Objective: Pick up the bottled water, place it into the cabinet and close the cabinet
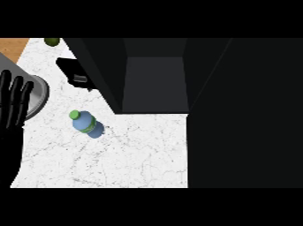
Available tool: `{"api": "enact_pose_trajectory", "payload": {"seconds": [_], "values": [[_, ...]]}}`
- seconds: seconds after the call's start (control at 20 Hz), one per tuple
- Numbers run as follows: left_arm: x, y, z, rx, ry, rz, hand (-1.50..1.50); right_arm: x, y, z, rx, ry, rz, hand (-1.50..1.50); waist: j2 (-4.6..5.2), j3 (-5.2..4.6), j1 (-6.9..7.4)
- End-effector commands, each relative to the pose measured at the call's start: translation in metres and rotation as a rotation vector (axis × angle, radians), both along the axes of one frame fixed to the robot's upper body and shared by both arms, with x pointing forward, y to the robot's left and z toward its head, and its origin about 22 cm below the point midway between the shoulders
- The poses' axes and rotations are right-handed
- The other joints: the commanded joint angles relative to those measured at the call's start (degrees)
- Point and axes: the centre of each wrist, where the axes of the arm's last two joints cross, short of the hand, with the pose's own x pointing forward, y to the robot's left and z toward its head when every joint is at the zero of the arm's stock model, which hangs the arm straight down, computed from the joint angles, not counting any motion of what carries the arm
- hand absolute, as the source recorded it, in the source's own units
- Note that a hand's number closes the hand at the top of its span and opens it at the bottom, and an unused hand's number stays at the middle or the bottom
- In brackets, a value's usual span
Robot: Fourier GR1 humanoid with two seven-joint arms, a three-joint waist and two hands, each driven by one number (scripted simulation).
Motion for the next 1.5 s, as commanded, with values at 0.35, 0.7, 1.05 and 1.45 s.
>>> {"api": "enact_pose_trajectory", "payload": {"seconds": [0.35, 0.7, 1.05, 1.45], "values": [[0.0, -0.03, -0.053, -0.199, 0.386, -0.52, -1.5, -0.021, 0.026, -0.031, 0.246, 0.248, 0.144, -1.5, -0.51, 0.98, -0.49], [-0.002, 0.014, -0.022, -0.249, 0.476, -0.577, -1.5, -0.065, 0.023, -0.031, 0.325, 0.313, 0.18, -1.5, -1.5, 0.93, 0.32], [-0.023, 0.056, -0.033, -0.221, 0.493, -0.585, -1.5, -0.092, 0.013, -0.017, 0.316, 0.316, 0.171, -1.5, -1.49, 0.9, 0.59], [-0.024, 0.077, -0.056, -0.241, 0.492, -0.557, -1.5, -0.08, 0.028, -0.047, 0.312, 0.312, 0.166, -1.5, -1.42, 0.9, 0.77]]}}
